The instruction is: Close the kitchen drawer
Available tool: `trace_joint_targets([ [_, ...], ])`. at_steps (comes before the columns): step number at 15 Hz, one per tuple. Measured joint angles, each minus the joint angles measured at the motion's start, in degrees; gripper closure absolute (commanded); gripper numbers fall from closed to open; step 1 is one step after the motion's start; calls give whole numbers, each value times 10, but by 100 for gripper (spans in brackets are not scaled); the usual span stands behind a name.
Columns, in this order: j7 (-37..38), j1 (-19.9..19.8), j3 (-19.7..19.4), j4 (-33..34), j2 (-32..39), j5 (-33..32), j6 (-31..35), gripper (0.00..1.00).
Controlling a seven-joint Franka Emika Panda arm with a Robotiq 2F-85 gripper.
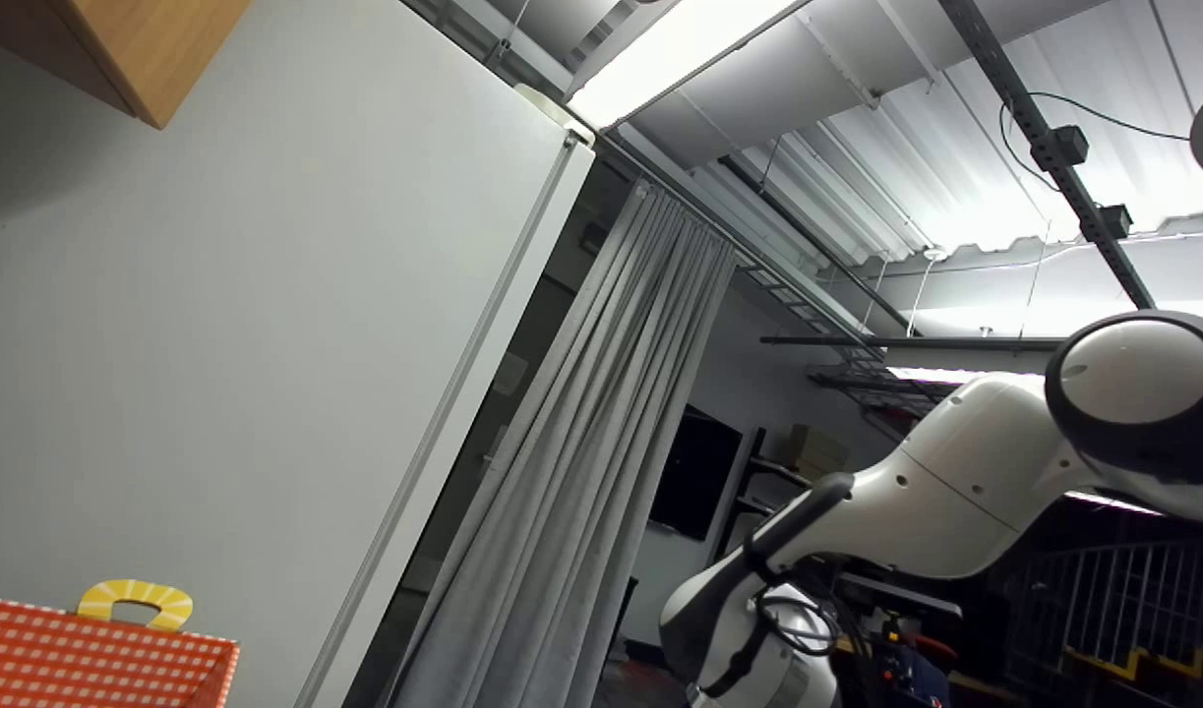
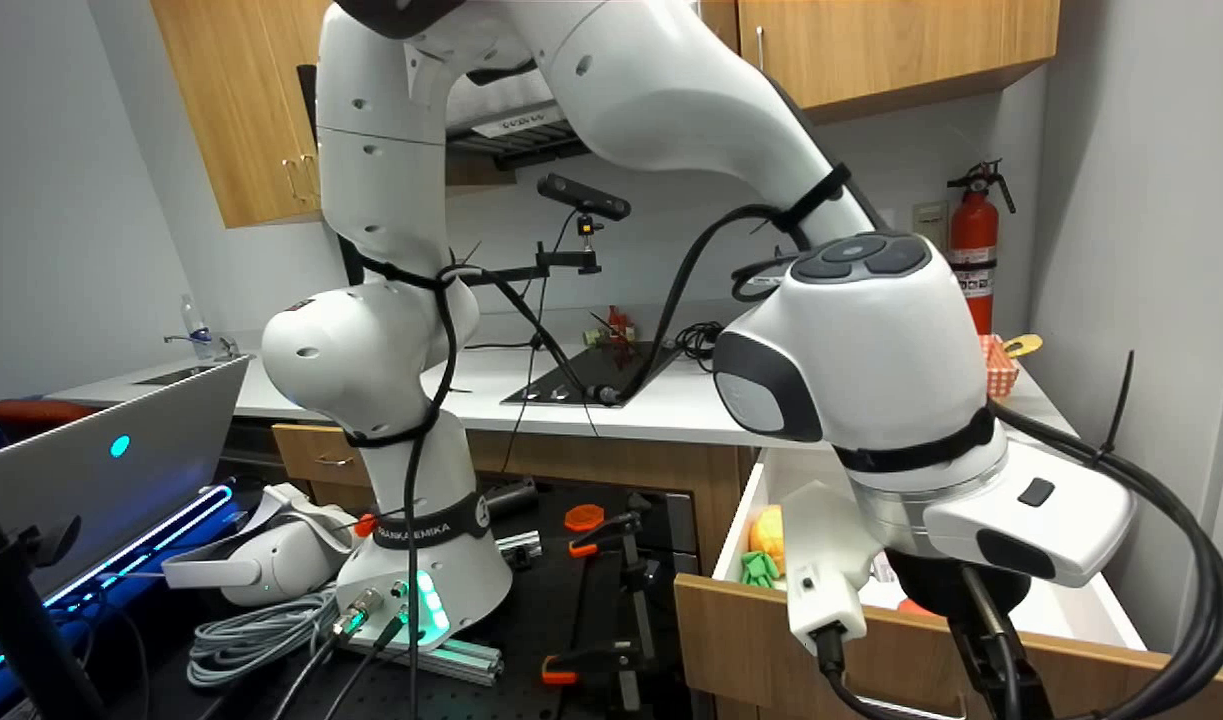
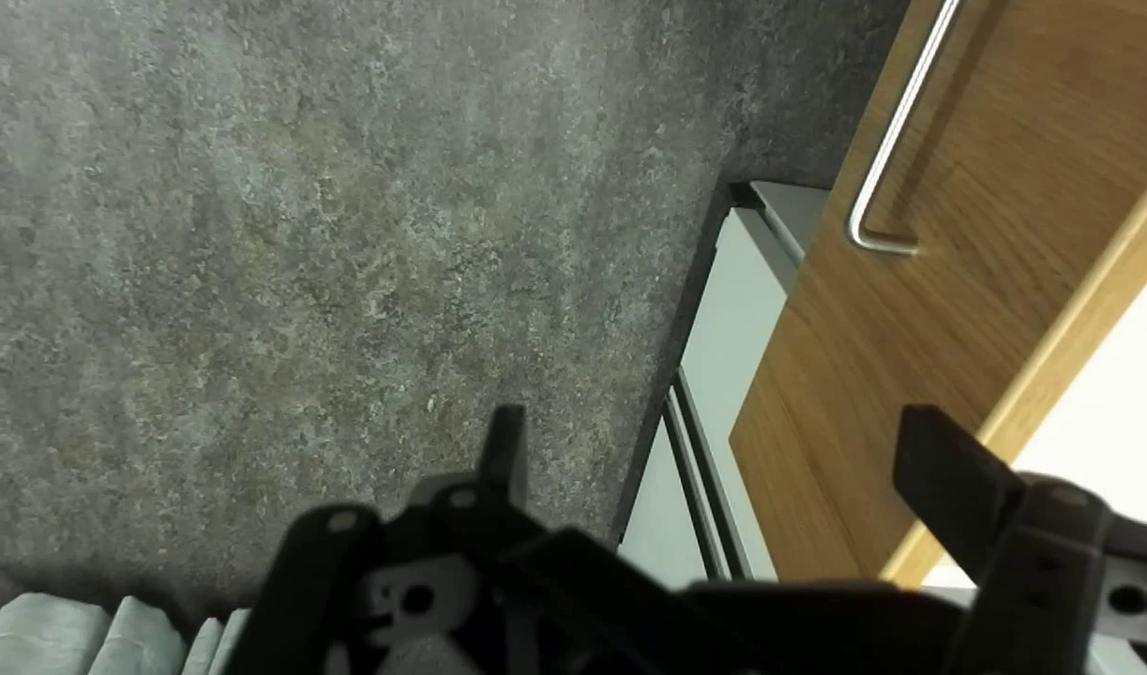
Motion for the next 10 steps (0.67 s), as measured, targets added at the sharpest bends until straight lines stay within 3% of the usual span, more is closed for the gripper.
trace_joint_targets([
  [2, -11, -8, 21, 16, 25, 27, 9, 2],
  [4, -15, -18, 34, 31, 47, 39, 15, 27],
  [10, -32, -57, 75, 66, 97, 60, 26, 74],
])
